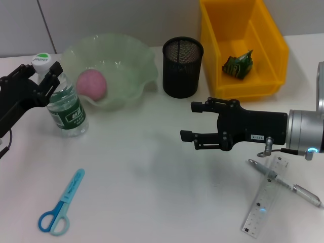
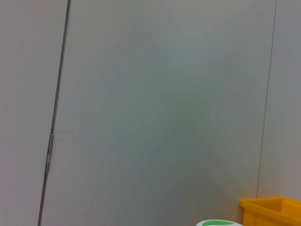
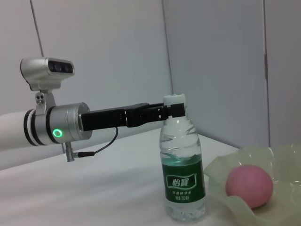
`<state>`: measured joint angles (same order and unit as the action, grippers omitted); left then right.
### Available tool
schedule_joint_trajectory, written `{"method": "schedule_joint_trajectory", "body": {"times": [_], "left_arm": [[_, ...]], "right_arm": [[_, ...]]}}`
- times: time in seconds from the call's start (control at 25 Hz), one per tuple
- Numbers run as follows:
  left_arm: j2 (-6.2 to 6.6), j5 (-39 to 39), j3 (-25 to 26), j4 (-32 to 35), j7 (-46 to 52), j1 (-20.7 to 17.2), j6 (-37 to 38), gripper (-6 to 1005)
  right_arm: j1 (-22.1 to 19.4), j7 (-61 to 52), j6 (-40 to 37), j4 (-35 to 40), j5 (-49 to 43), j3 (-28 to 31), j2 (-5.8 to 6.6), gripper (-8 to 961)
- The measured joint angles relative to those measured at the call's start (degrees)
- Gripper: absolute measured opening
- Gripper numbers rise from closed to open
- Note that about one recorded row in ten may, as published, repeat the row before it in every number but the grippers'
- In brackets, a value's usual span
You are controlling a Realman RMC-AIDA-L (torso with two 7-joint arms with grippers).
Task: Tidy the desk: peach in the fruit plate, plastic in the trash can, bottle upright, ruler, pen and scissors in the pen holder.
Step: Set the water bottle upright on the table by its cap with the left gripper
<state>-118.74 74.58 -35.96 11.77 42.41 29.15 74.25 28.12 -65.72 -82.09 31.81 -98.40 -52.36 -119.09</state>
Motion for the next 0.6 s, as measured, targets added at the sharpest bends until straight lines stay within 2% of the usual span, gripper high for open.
{"method": "schedule_joint_trajectory", "body": {"times": [0.28, 0.6], "left_arm": [[0.0, -0.02, 0.01, 0.21, 0.42, -0.04, 0.39, 461], [0.0, -0.01, 0.01, 0.36, 0.47, -0.1, 1.05, 750]], "right_arm": [[0.22, -0.02, 0.0, -0.07, 0.08, 0.13, 0.0, 833], [0.39, -0.02, 0.01, -0.23, 0.13, 0.15, 0.0, 833]]}}
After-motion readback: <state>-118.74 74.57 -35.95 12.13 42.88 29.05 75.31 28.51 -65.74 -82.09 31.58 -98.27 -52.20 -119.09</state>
